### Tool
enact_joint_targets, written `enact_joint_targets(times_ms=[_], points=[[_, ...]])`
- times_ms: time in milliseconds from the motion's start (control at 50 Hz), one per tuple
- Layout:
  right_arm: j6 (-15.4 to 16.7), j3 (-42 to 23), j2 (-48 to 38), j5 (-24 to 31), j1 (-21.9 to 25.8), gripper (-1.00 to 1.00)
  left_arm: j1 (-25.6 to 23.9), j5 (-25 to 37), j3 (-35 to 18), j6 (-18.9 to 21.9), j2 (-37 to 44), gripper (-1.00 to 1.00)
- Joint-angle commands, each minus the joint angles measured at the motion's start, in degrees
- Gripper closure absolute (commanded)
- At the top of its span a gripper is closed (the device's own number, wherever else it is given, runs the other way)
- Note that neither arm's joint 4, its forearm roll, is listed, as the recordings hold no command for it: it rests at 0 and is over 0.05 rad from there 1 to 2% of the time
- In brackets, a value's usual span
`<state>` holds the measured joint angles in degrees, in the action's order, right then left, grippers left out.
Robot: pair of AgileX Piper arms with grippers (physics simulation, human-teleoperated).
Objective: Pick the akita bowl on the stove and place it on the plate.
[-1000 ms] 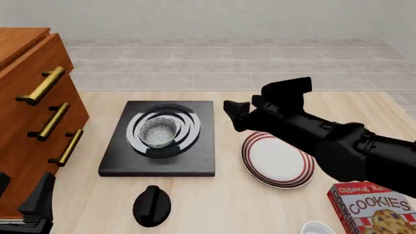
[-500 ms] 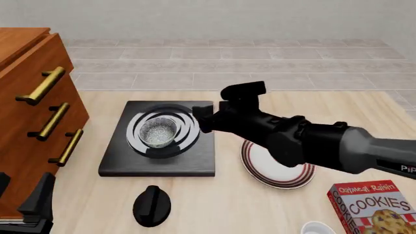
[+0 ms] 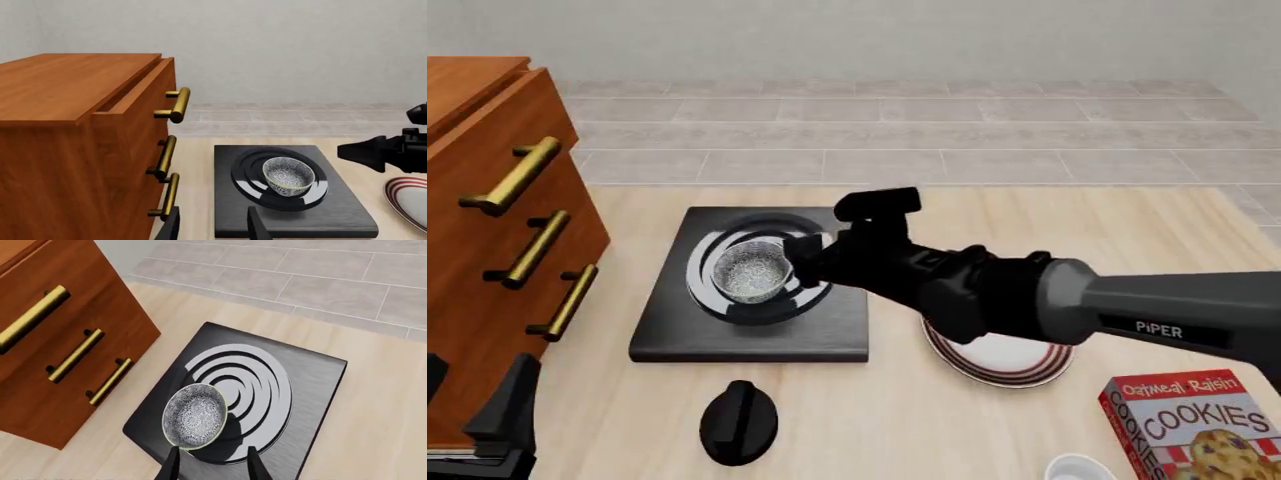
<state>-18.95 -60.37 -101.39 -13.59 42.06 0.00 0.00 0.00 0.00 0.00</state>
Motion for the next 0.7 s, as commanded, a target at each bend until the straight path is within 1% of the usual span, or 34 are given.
enact_joint_targets(times_ms=[20, 140, 220, 240, 260, 300, 320, 500, 560, 620, 640, 700], points=[[-2.82, -1.48, -2.25, -0.22, 1.41, -1.0, 0.0, 0.0, 0.0, 0.0, 0.0, -1.0], [-2.66, -3.65, -3.59, 1.24, 1.01, -1.0, 0.0, 0.0, 0.0, 0.0, 0.0, -1.0], [-1.4, -4.92, -4.45, 2.3, 1.2, -1.0, 0.0, 0.0, 0.0, 0.0, 0.0, -1.0], [-1.95, -5.04, -4.61, 2.15, 1.11, -1.0, 0.0, 0.0, 0.0, 0.0, 0.0, -1.0], [-3.14, -5.09, -4.88, 1.82, 0.95, -1.0, 0.0, 0.0, 0.0, 0.0, 0.0, -1.0], [-2.54, -5.48, -5.13, 2.01, 0.89, -1.0, 0.0, 0.0, 0.0, 0.0, 0.0, -1.0], [-3.82, -5.43, -5.22, 1.94, 1.26, -1.0, 0.0, 0.0, 0.0, 0.0, 0.0, -1.0], [-2.87, -9.22, -8.08, 4.29, 0.13, -1.0, 0.0, 0.0, 0.0, 0.0, 0.0, -1.0], [-3.58, -9.77, -8.54, 4.19, -0.14, -1.0, 0.0, 0.0, 0.0, 0.0, 0.0, -1.0], [-3.62, -10.81, -9.0, 4.78, -0.32, -1.0, 0.0, 0.0, 0.0, 0.0, 0.0, -1.0], [-4.36, -10.71, -8.85, 4.57, -0.23, -1.0, 0.0, 0.0, 0.0, 0.0, 0.0, -1.0], [-4.28, -11.68, -9.98, 4.76, -0.38, -1.0, 0.0, 0.0, 0.0, 0.0, 0.0, -1.0]])
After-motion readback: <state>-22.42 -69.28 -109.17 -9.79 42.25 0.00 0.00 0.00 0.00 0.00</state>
